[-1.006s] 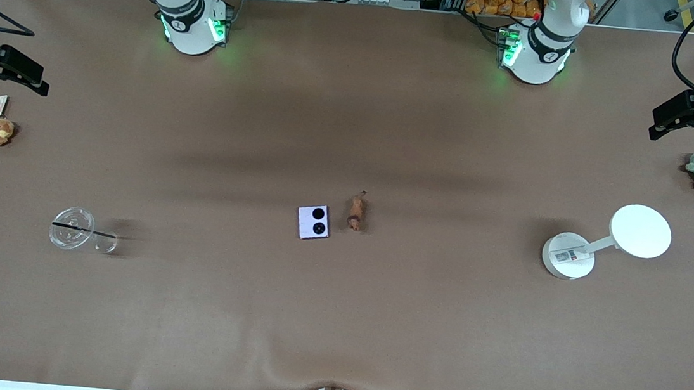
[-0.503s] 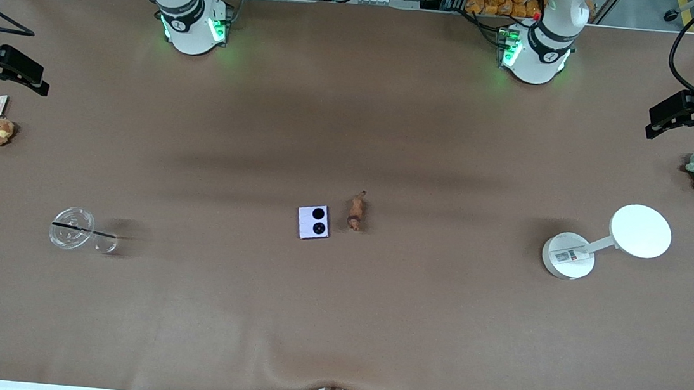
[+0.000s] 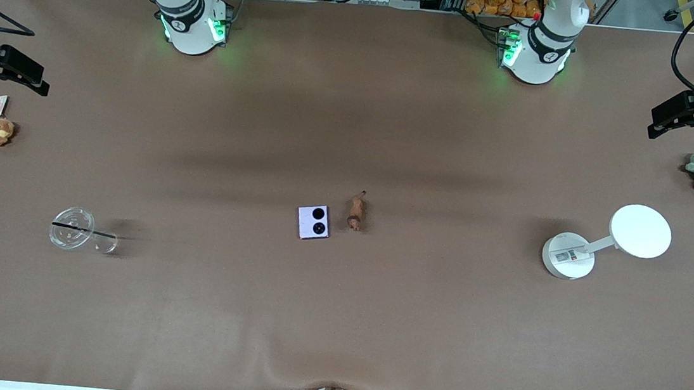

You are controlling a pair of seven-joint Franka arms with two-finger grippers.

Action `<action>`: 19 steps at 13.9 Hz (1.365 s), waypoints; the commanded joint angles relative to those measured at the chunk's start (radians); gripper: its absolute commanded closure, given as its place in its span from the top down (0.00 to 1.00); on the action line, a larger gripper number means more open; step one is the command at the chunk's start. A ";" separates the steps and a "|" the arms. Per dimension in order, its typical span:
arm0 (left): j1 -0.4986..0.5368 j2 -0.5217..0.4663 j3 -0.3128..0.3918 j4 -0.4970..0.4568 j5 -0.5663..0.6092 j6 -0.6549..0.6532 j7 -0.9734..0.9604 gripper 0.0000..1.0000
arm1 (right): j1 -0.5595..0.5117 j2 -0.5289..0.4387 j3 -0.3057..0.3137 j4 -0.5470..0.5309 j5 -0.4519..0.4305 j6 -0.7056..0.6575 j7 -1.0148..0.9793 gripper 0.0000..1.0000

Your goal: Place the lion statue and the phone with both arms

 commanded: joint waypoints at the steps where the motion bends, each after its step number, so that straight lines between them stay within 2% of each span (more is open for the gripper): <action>1: 0.006 -0.003 0.000 0.008 -0.019 -0.018 -0.009 1.00 | 0.004 -0.001 -0.001 0.012 0.002 -0.011 0.012 1.00; 9: -0.012 0.040 -0.029 0.014 -0.028 0.028 -0.012 1.00 | 0.007 -0.001 -0.001 0.012 0.002 -0.011 0.013 1.00; 12: -0.012 0.093 -0.074 0.017 -0.063 0.059 -0.082 1.00 | 0.007 -0.001 -0.001 0.012 0.000 -0.011 0.013 1.00; 14: -0.025 0.138 -0.138 0.025 -0.054 0.089 -0.180 1.00 | 0.007 -0.001 -0.001 0.012 0.002 -0.011 0.015 1.00; 17: -0.132 0.260 -0.160 0.110 -0.036 0.116 -0.357 1.00 | 0.007 0.000 -0.001 0.012 0.002 -0.011 0.015 1.00; 19: -0.224 0.354 -0.160 0.178 0.024 0.123 -0.473 1.00 | 0.007 0.000 -0.001 0.012 0.002 -0.010 0.016 1.00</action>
